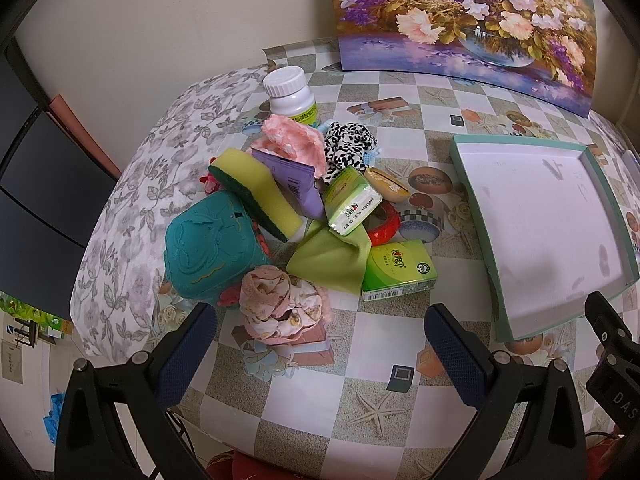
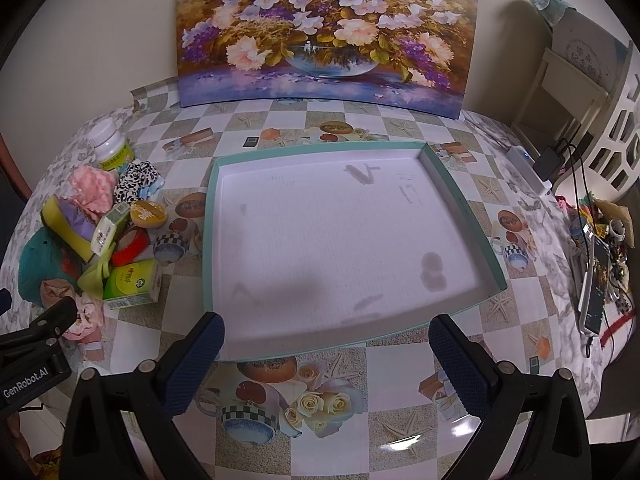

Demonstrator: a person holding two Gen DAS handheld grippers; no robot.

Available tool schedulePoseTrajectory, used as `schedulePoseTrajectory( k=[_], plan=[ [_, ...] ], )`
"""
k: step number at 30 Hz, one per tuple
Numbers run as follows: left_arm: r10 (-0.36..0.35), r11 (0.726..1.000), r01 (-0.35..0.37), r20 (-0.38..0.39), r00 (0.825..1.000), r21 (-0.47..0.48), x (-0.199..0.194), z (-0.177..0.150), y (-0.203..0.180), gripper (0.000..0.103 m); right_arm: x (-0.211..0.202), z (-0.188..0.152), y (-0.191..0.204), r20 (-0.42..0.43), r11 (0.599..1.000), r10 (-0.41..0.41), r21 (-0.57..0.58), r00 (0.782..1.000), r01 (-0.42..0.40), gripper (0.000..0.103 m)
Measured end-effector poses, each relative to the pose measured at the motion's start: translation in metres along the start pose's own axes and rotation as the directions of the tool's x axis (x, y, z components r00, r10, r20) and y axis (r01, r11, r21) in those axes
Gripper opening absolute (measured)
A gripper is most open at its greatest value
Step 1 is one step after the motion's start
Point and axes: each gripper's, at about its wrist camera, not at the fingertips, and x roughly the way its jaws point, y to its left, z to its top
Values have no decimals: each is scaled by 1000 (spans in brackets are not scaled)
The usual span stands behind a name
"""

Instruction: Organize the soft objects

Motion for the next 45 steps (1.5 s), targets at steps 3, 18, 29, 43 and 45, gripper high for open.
schedulePoseTrajectory(
  k=[3, 18, 29, 43, 45],
  plan=[
    [0, 1000, 0, 0, 1000, 0, 0, 0, 0, 103, 0, 0, 0, 0, 1000, -1, 0, 1000, 1, 103],
    [-8, 1000, 8, 0, 1000, -2, 0, 0, -1, 103, -1, 0, 2, 7, 1000, -5, -11, 1000, 5, 103],
    [-80, 997, 80, 8, 997, -20, -8, 21, 17, 103, -20, 13, 3, 86, 995, 96, 18, 992, -98, 103],
    [-123, 969, 109, -48, 991, -220, 15, 84, 92, 103, -17, 71, 74, 85, 975, 216, -70, 973, -211, 103],
    [-136, 961, 119, -51, 989, -249, 19, 93, 101, 103, -13, 77, 84, 70, 972, 228, -77, 971, -223, 103]
  ],
)
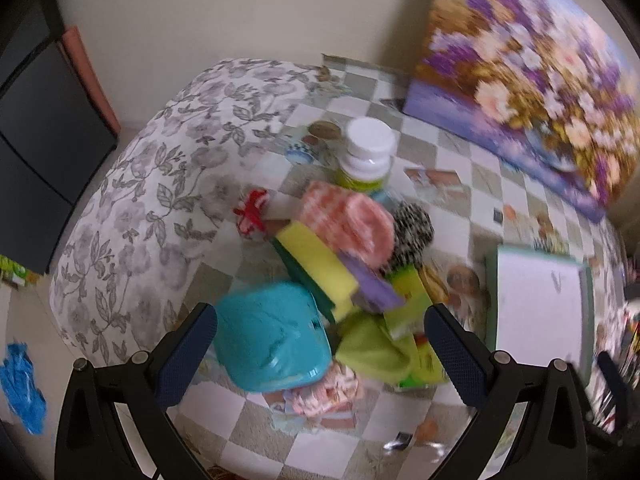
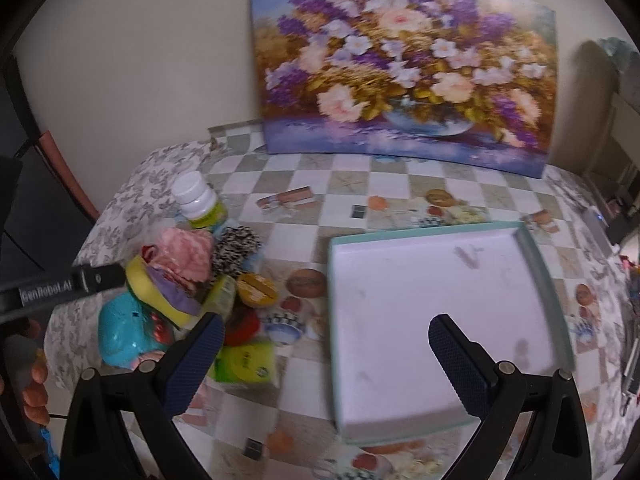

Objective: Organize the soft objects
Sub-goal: 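Reach the right tool to the purple snack packet and close on it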

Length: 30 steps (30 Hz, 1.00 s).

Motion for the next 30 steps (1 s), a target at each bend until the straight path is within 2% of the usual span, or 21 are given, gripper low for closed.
schedulePoseTrajectory(
  k=[4, 8, 12, 17, 23, 28, 30],
  plan=[
    [-2, 998, 2, -5, 1000, -67, 7, 19, 12, 103, 16, 13, 19, -23, 1000, 12, -22, 1000, -13, 103],
    [31, 997, -31, -10, 999, -74, 23, 32, 18, 103, 36, 23, 33, -49, 999, 26, -34, 998, -27, 103],
    [42, 994, -47, -58, 997, -101, 46, 40, 35, 103, 53, 29, 53, -66, 995, 33, -89, 997, -39, 103],
    [54, 982, -65, -63, 997, -178, 51, 42, 66, 103, 72, 28, 82, -88, 984, 98, -139, 991, -110, 103],
    [-14, 968, -6, -77, 997, -251, 57, 40, 88, 103, 86, 20, 106, -117, 967, 166, -174, 979, -185, 103],
    [-24, 970, 2, -88, 996, -243, 61, 39, 85, 103, 94, 16, 112, -143, 954, 222, -170, 964, -245, 93],
    [-37, 971, 15, -88, 995, -240, 61, 38, 83, 103, 98, 13, 116, -153, 951, 229, -176, 961, -255, 83]
  ],
)
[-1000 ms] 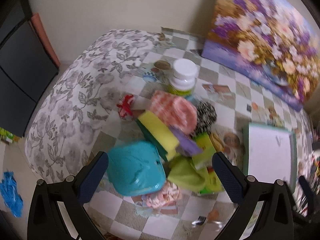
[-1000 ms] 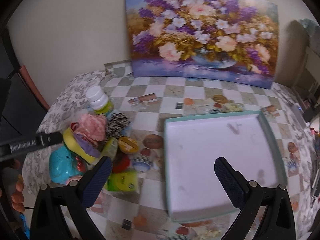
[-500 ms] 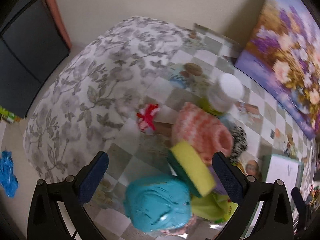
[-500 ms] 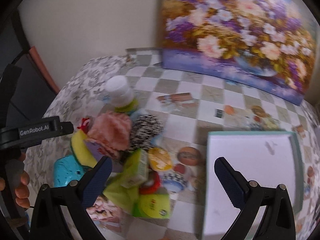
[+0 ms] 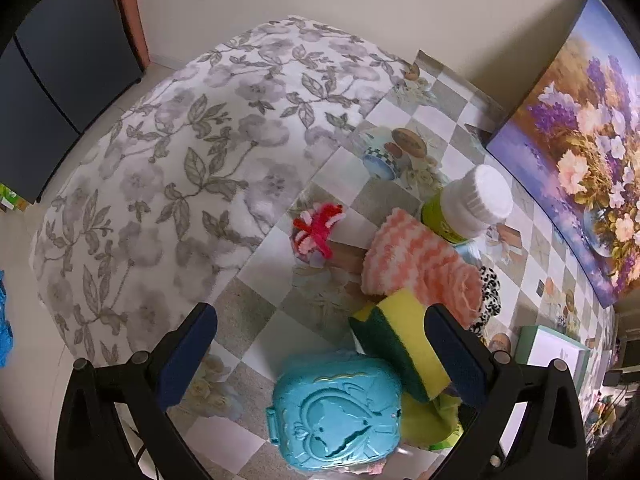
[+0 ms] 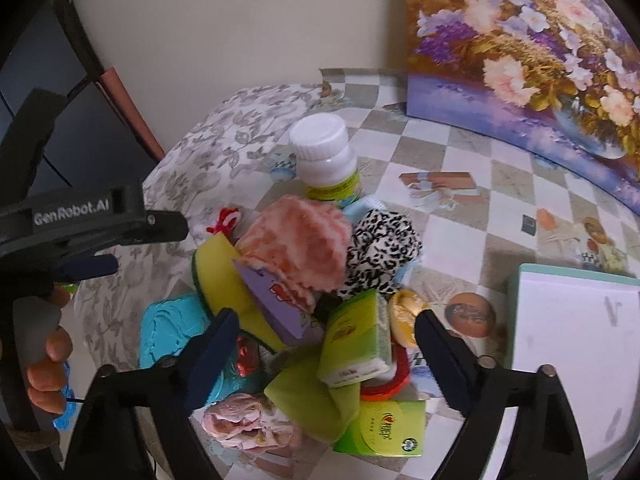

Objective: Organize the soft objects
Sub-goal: 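Reach the right tool to the purple snack packet and close on it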

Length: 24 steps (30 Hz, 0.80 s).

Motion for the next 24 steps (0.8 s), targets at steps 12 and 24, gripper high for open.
schedulePoseTrajectory(
  k=[12, 24],
  plan=[
    [-10, 1000, 10, -20, 1000, 3, 4, -1, -3, 103, 15, -4, 17, -21, 997, 38, -72, 999, -40, 43],
    [-28, 999, 28, -34, 999, 17, 6, -3, -11, 103, 11, -4, 13, 2, 995, 86, -55, 996, -86, 26]
  ],
)
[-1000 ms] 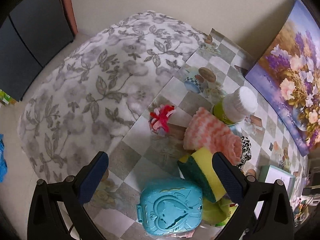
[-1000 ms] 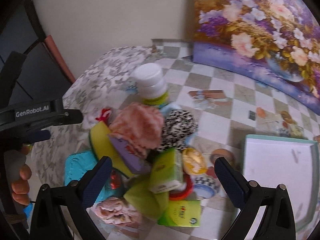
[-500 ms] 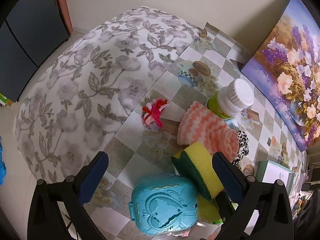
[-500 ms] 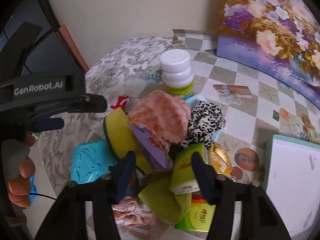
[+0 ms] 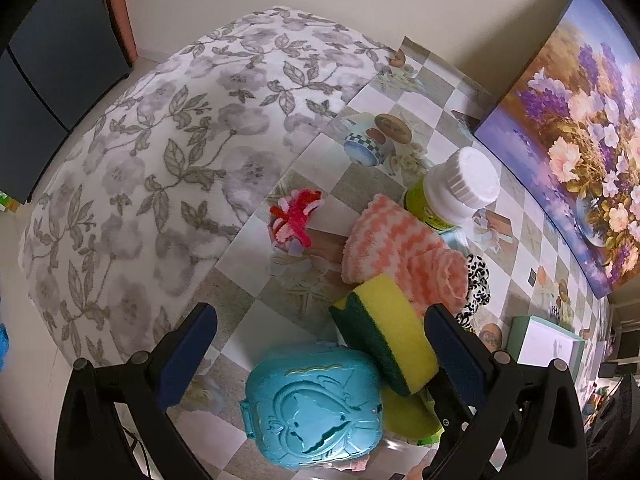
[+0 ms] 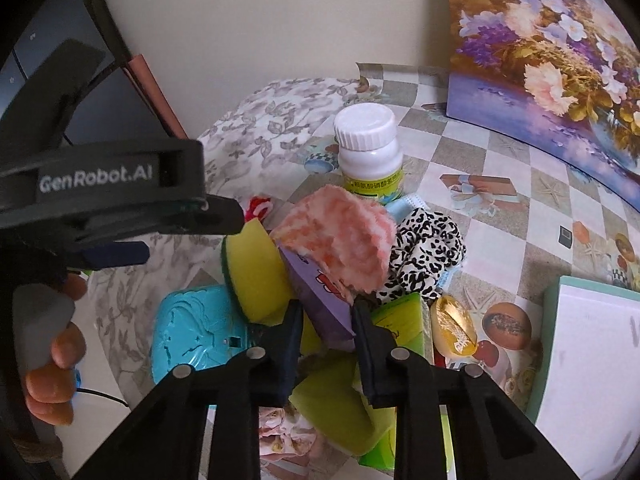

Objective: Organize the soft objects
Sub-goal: 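Reach the right tool to the purple snack packet and close on it, then grasp the yellow-green sponge with the left tool while the right tool lifts the purple packet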

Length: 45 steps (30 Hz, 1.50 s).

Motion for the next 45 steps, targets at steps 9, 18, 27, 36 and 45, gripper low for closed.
schedulePoseTrajectory(
  k=[9, 18, 27, 36, 45],
  plan=[
    [5, 1000, -5, 3, 1000, 15, 0, -3, -8, 103, -23, 6, -12, 46, 998, 36, 48, 998, -38, 25],
    [15, 999, -15, -8, 1000, 45, 6, -7, -19, 103, -40, 8, -26, 65, 996, 30, 76, 997, -35, 25],
    [20, 997, -17, -35, 999, 80, 18, -12, -31, 92, -44, 6, -33, 66, 995, 26, 90, 997, -32, 25],
    [-49, 995, 52, -38, 998, 83, 15, -13, -37, 48, -46, 5, -36, 65, 995, 30, 96, 997, -36, 25],
    [-69, 996, 69, -1, 998, 61, 0, -9, -30, 46, -48, 6, -36, 69, 994, 30, 99, 997, -37, 25]
  ],
)
